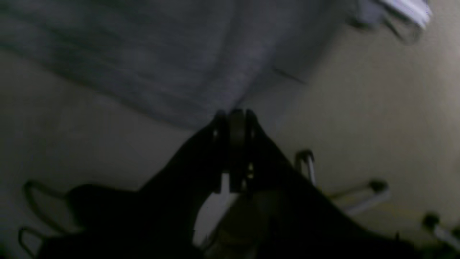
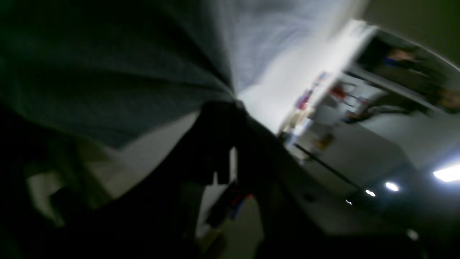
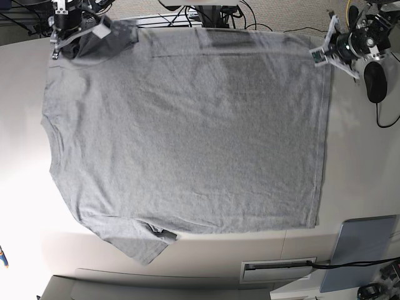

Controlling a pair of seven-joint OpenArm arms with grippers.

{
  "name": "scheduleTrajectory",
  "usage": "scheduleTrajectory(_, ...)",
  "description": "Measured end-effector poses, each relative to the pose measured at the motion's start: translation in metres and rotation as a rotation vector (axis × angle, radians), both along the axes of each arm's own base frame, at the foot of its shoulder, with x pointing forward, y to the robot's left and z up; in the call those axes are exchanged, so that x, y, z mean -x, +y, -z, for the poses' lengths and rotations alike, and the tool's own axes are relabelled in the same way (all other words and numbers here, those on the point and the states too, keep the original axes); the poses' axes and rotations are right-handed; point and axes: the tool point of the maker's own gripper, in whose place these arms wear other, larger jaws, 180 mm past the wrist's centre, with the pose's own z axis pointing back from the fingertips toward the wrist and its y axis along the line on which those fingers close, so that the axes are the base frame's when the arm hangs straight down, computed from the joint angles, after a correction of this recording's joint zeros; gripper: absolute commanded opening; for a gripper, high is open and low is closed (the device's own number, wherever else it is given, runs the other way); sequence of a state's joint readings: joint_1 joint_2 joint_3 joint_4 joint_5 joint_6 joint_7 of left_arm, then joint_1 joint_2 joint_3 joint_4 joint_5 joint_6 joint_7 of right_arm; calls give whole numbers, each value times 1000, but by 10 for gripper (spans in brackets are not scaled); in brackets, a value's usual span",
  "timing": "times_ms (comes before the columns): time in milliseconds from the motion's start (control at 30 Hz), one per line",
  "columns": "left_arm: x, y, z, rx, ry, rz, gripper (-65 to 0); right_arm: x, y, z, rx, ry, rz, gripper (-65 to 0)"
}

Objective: Fold the T-shirt properly
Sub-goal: 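Lift the shoulders and fold them over the shirt body toward the hem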

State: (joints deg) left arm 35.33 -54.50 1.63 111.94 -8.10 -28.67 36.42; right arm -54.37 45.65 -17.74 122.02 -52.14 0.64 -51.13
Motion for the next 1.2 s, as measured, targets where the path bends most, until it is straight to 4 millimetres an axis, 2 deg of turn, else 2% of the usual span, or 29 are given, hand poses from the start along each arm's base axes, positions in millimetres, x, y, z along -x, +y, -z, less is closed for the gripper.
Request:
scheduleTrajectory(133,-30,9,-17,13,-125,-108,-650,-34,-5,-18,7,-106,-14,-650)
scheduleTrajectory(200,-37,2,-20,60,-168,-130,-650,-50,-2,-23,-33,-143,-19,-650)
scheduleTrajectory(400,-42,-17,-10,135,-225,-163,-650,-89,13,-33,-191,-215,-19,-650)
scheduleTrajectory(500,-57,-20,-7,160,-255,-214,-650,-111,17,-45,-226,-277,-37,-650)
scheduleTrajectory(667,-92,-22,-8,202,-320,-282,-650,-131,0,-34,-248,-278,9,-650)
scheduleTrajectory(800,-118,-25,-14,241,-375,-313,-650,-147,-5,-30,-257,-290,26,-650)
scheduleTrajectory(867,-130,-27,-19,259,-399,-324,-650,-151,-7,-20,-266,-285,53,-650)
scheduleTrajectory(1033,-151,-27,-21,285,-432,-370,-650,-160,-9,8,-292,-265,123,-650)
scheduleTrajectory(1200,-166,-18,-25,278,-465,-404,-650,-171,-19,20,-289,-270,182,-650)
